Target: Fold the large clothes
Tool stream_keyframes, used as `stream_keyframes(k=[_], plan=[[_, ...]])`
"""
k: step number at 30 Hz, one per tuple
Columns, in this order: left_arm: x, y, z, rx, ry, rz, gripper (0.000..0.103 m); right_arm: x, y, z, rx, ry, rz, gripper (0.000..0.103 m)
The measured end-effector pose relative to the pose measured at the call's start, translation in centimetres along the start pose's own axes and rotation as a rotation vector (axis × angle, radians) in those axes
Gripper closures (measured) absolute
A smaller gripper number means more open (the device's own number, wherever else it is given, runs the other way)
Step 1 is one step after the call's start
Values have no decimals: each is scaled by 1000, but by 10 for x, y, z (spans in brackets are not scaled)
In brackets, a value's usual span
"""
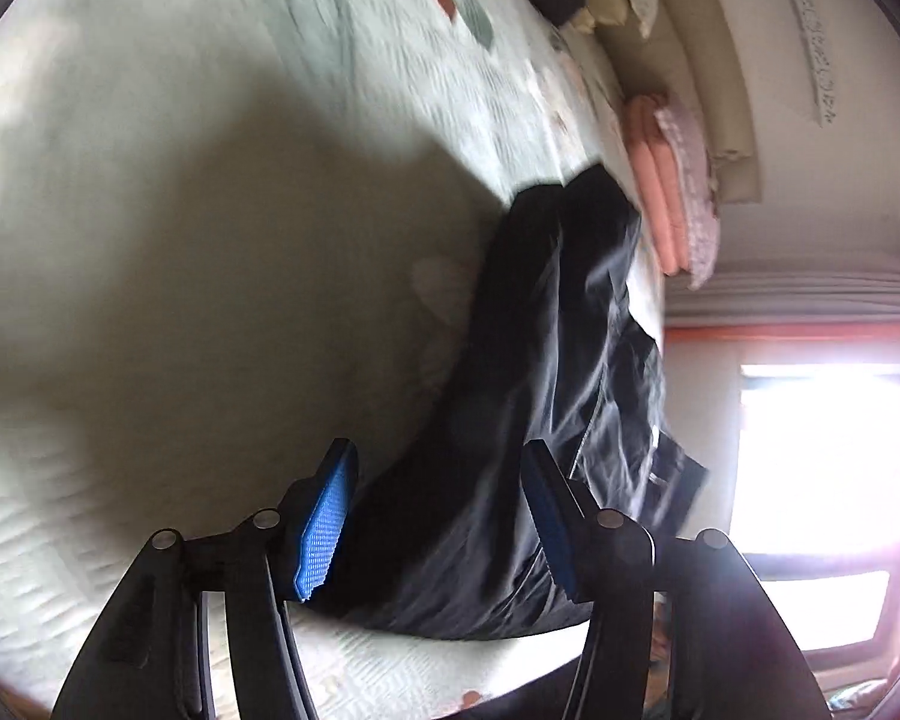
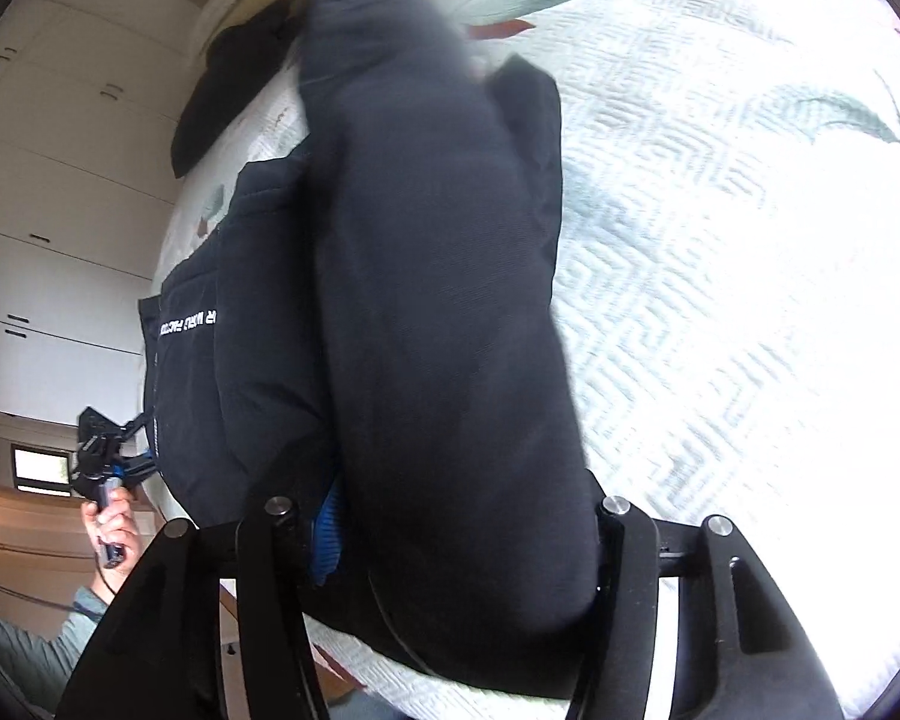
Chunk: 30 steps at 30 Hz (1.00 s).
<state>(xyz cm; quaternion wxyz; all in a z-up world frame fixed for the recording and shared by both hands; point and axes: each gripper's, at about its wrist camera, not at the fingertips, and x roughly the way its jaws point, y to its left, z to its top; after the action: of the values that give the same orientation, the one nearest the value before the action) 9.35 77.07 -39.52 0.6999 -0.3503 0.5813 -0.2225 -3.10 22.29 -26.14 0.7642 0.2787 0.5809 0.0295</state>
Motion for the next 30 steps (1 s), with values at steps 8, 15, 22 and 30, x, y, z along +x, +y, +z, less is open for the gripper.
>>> stream_keyframes(k=[8,15,22,30], plan=[[-30,-139,-3,361,-61,162,35,-62,50,29,-165,-102,-329,39],[48,-190,-22,539,-6,321,35,-13,140,47,-325,-146,-375,29],[120,-142,-10,464,39,420,33,113,59,25,-294,22,-413,28],[111,-149,-10,436,27,467,31,97,56,30,-253,26,-416,23]])
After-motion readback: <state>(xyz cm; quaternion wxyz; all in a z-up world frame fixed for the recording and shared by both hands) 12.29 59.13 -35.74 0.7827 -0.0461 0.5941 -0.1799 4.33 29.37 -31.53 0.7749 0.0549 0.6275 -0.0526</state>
